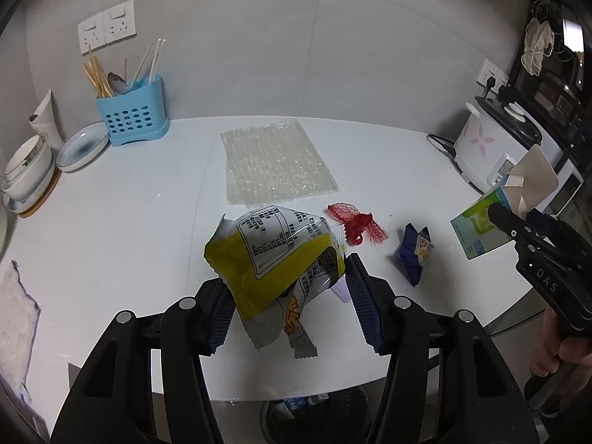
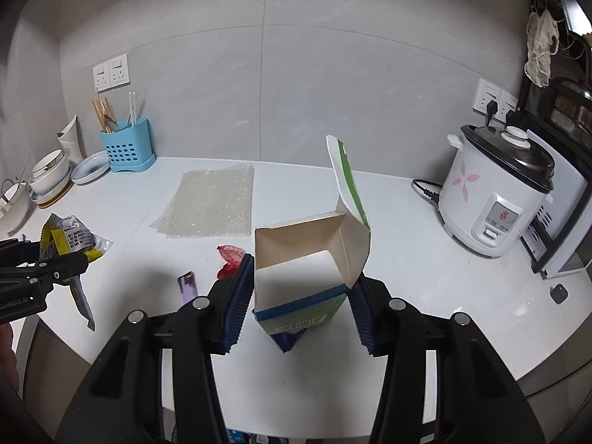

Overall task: Collect trash
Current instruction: 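Carry the snack wrapper and green-white box down over the trash bin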

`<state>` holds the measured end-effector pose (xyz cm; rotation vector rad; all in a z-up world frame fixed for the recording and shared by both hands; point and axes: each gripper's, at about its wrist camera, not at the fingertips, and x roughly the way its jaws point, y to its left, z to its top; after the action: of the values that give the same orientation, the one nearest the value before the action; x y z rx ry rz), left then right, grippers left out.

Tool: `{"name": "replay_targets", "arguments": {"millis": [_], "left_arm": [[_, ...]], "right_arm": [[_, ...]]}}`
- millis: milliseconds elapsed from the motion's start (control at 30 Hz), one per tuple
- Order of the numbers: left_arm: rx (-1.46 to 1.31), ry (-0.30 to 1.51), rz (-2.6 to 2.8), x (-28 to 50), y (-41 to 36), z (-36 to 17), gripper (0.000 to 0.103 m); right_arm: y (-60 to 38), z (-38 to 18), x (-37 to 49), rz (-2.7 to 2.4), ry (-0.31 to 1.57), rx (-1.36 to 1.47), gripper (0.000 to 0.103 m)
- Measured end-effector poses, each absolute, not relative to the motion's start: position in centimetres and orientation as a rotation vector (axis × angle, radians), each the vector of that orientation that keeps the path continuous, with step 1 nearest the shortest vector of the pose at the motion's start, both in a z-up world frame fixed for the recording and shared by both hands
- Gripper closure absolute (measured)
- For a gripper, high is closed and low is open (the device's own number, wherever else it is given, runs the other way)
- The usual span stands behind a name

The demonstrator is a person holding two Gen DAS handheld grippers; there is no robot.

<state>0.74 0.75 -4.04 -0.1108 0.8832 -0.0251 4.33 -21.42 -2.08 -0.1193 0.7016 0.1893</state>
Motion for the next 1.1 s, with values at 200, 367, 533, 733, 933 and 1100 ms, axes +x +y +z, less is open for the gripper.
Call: {"name": "replay_targets", "arguments": {"millis": [200, 367, 533, 733, 933, 1100], "left_arm": [[-0.099, 0.89, -0.042, -2.0, 0.7, -4.3, 0.048], [-0.09, 0.905, -0.053, -3.7, 0.4, -5.3, 0.048], [-0.099, 0.922, -0.056, -4.9, 0.1, -6.4, 0.048], [-0.104, 0.937, -0.067, -6.5, -0.5, -7.6, 0.048], [-0.109, 0.964, -0.069, -8.0, -1.1, -9.6, 0.048], [-0.114, 0.986, -0.067, -9.4, -1.4, -11.8, 0.048]], "right_arm": [[-20.7, -2.3, 1.4, 0.183, 0.714, -0.108, 0.056], [-20.4, -3.0, -0.4, 0.182, 0.737, -0.102, 0.056], [-20.4, -4.0, -2.0, 0.184, 0.758, -0.107, 0.056], [-20.4, -5.0, -3.3, 0.19, 0.783, -0.101, 0.056], [-20.2, -6.5, -4.9, 0.212, 0.802, -0.103, 0.056], [-19.9, -8.1, -6.4, 0.24, 0.821, -0.112, 0.056]]}}
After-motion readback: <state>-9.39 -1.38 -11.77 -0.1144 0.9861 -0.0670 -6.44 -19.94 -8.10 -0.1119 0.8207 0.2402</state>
